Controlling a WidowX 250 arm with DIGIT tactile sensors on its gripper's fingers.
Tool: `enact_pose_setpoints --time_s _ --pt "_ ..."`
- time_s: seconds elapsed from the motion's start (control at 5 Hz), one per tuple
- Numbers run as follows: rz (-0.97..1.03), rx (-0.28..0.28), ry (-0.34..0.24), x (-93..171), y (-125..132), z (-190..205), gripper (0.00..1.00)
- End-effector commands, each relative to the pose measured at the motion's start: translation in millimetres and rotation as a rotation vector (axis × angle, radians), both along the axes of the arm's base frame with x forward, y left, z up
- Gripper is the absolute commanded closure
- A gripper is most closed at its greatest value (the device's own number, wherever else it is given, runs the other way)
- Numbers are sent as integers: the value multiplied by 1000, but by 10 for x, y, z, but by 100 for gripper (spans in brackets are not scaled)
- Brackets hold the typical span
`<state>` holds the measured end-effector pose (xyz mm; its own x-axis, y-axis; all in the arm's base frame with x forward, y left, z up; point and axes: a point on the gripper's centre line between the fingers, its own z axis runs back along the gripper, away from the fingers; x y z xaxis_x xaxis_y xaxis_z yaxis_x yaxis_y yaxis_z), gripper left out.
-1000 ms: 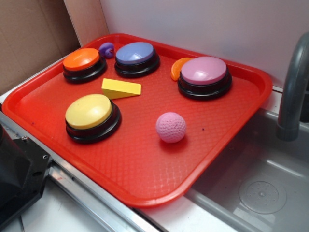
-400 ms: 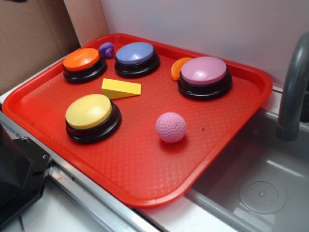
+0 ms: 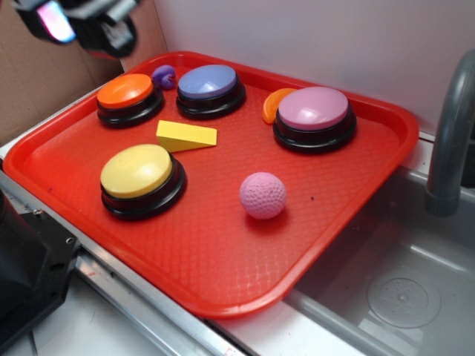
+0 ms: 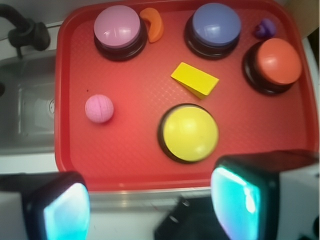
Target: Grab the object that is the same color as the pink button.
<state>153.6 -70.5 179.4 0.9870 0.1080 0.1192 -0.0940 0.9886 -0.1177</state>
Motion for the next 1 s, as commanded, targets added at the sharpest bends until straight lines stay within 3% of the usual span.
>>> enact_pose_setpoints --time_s 0.0,0.4,0.8 --pt "-27 6 -15 330 -245 -402 0" --pt "-20 20 19 669 -393 -891 0" --pt "-64 75 69 685 -510 -1197 0"
